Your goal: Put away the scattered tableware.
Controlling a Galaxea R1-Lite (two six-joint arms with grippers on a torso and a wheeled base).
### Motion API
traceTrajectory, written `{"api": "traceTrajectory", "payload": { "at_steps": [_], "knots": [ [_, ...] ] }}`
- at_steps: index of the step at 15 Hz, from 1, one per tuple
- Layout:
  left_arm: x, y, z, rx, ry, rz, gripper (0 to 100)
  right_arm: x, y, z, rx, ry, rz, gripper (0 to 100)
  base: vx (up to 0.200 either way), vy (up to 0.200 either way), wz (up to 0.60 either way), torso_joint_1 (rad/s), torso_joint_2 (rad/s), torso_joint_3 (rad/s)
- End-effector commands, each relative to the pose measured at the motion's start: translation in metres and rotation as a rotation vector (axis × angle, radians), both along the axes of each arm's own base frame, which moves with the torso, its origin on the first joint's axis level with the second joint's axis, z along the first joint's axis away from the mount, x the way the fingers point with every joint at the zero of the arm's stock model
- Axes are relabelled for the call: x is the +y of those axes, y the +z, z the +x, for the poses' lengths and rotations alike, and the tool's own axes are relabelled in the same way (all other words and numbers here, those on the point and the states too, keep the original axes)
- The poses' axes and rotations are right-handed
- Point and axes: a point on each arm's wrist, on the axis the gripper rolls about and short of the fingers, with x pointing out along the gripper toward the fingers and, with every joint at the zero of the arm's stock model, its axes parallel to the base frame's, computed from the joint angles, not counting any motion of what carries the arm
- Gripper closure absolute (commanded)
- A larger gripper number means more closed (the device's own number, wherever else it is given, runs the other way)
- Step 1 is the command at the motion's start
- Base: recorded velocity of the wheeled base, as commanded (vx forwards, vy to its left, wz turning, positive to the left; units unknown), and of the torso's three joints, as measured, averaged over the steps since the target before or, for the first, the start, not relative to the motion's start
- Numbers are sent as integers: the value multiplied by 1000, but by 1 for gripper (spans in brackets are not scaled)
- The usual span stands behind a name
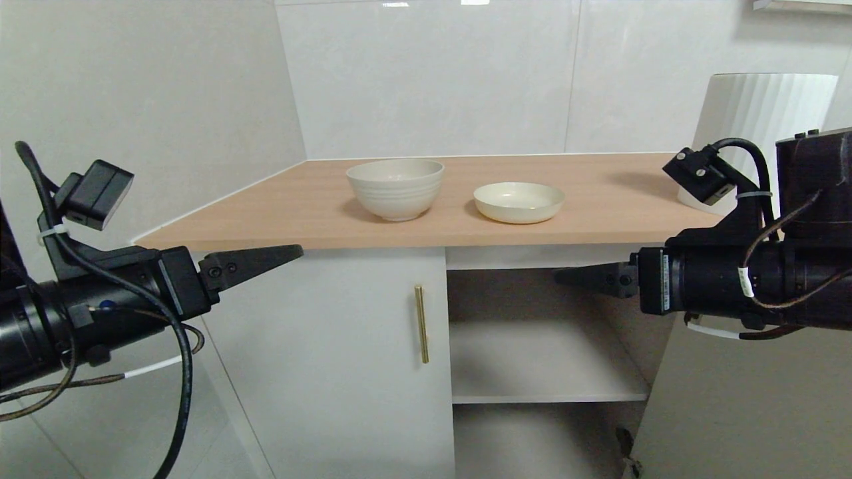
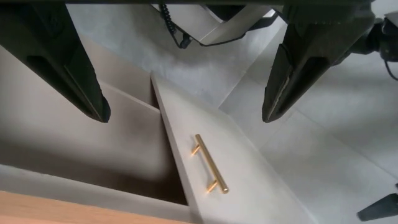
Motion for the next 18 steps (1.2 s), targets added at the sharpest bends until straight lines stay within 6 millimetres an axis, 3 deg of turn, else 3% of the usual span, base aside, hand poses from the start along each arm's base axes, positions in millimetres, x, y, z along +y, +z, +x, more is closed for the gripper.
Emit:
{"api": "traceTrajectory", "payload": {
  "at_steps": [1, 10, 18],
  "knots": [
    [0, 0, 0, 0, 0, 0, 0, 0, 0, 0, 0, 3, 1, 0, 0, 0, 0, 0, 0, 0],
    [0, -1, 1, 4, -1, 1, 0, -2, 3, -3, -12, 6, 9, 0, 0, 0, 0, 14, -52, -54],
    [-2, -6, 13, 34, -3, 6, 0, 0, 2, -1, -10, 8, 7, 0, 0, 0, 0, 160, -463, -286]
  ]
}}
